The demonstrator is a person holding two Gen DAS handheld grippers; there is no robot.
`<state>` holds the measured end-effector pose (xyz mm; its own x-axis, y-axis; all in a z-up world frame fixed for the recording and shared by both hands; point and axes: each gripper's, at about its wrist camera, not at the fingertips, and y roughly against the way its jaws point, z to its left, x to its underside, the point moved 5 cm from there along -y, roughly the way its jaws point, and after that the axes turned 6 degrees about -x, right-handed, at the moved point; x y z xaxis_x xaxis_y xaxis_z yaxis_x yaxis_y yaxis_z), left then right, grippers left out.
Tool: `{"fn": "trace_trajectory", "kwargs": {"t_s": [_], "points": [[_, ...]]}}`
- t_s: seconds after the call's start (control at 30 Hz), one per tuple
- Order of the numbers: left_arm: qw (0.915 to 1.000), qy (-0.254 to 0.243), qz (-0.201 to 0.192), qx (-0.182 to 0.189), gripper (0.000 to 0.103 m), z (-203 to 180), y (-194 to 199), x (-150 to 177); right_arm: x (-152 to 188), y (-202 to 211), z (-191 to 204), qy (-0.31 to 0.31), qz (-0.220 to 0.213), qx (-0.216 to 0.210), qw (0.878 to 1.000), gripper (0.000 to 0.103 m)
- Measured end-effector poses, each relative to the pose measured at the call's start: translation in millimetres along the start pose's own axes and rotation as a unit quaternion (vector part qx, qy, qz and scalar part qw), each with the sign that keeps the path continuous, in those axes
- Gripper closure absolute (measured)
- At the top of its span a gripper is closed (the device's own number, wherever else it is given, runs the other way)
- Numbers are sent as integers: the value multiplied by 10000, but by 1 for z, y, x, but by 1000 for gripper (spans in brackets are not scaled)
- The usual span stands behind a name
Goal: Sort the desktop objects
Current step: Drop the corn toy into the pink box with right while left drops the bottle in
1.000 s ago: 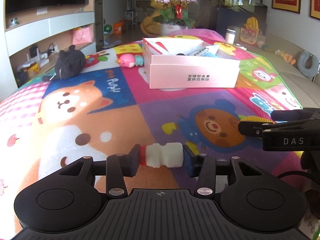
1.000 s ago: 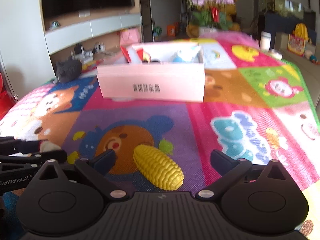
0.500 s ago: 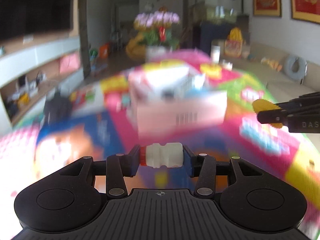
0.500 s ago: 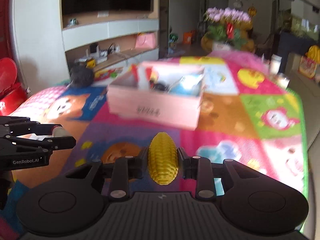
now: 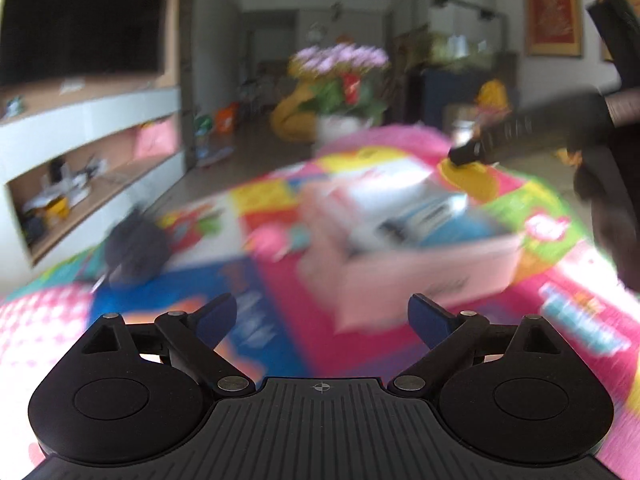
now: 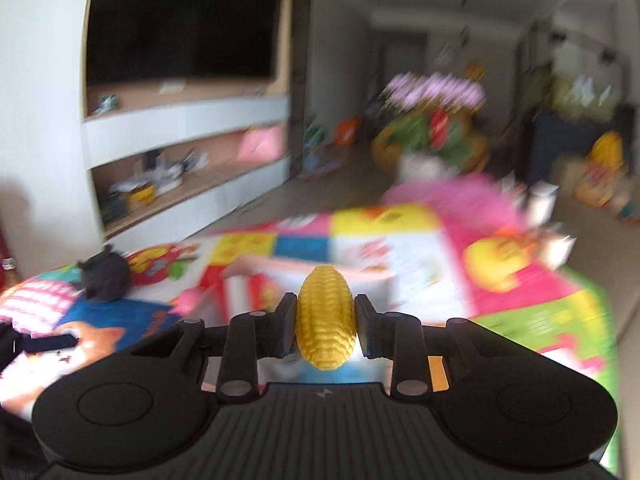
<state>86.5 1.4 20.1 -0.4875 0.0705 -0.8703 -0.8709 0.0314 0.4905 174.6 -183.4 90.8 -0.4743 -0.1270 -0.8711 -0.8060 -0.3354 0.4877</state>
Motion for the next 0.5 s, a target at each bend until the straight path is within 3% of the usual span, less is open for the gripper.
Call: {"fn": "trace_trajectory", "kwargs": {"t_s": [0.17, 0.27, 0.33, 0.5], "points": [[9971, 466, 365, -477, 6, 47, 2, 28, -7, -27, 6, -232, 196, -17, 9995, 58], [9969, 584, 376, -360, 6, 51, 11, 38, -3, -19, 14, -95, 198, 142, 9997, 50], [9968, 655, 385, -265, 6, 49, 17, 44, 11, -8, 17, 2, 302, 7, 9995, 47], [9973, 494, 445, 297, 5, 11, 21, 46, 75, 18, 26, 362, 876, -137, 9954, 44]]}}
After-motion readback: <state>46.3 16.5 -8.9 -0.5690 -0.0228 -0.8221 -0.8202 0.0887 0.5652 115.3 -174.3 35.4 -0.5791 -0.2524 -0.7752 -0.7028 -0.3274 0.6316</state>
